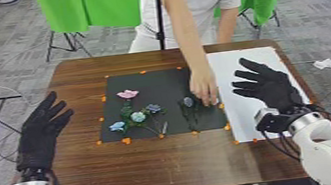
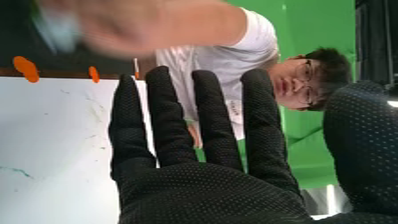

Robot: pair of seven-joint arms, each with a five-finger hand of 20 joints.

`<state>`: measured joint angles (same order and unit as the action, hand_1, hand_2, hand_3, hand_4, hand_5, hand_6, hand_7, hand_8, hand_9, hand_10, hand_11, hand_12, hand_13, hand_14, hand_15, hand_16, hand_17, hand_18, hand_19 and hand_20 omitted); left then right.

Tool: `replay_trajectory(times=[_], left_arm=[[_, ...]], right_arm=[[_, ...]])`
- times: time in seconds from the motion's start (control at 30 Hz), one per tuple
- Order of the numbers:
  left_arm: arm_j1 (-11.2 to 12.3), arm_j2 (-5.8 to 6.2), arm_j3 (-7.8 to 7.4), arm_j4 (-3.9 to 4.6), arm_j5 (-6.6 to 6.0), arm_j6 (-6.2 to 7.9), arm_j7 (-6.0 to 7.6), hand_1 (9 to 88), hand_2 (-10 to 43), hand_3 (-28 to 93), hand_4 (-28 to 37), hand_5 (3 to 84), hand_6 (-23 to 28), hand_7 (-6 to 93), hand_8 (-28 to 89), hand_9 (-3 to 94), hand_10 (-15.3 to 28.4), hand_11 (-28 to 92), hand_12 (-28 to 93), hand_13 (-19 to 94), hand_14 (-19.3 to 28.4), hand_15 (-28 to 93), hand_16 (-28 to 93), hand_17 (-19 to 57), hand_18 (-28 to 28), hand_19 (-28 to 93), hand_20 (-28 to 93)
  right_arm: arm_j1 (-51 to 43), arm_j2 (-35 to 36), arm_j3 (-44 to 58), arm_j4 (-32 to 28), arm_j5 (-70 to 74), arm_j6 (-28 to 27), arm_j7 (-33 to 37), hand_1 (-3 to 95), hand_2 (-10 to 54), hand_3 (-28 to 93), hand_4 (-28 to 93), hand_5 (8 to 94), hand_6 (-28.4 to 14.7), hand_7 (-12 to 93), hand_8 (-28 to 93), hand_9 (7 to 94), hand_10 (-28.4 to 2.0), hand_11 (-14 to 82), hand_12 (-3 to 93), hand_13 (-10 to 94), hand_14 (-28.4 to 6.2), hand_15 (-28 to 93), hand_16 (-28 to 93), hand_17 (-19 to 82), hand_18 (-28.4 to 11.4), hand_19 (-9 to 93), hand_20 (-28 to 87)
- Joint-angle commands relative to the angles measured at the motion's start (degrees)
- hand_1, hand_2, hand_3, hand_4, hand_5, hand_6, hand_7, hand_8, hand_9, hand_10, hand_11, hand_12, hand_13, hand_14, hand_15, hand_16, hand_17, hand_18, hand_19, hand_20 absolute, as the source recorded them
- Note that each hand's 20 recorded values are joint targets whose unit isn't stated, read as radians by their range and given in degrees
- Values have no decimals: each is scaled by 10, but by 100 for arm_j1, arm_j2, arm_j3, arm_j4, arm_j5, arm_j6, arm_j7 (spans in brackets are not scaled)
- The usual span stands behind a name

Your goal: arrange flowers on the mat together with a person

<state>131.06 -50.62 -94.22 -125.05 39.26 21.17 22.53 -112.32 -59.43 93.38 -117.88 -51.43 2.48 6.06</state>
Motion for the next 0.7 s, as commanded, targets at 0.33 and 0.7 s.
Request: replay_trajectory(times=[0.33,0.7], left_arm=[[171,-151,-133,-25,138,-180,-257,225,47,793,-283,371,39,90,-85,335,154,190,95,238,225,375,-38,-91,279,488,159],[183,-88,-81,-14,86,-155,-186,225,48,792,-283,367,39,89,-83,335,155,189,95,237,225,372,-36,-92,280,485,156]], right_arm=[[-151,-29,-23,-38,40,44,-114,167,85,772,-283,425,47,135,-125,440,-121,61,137,346,-172,216,181,89,-228,494,171],[-153,-73,-12,-21,89,-11,-136,164,82,773,-283,423,47,133,-123,438,-122,59,138,346,-171,212,182,88,-228,488,170]])
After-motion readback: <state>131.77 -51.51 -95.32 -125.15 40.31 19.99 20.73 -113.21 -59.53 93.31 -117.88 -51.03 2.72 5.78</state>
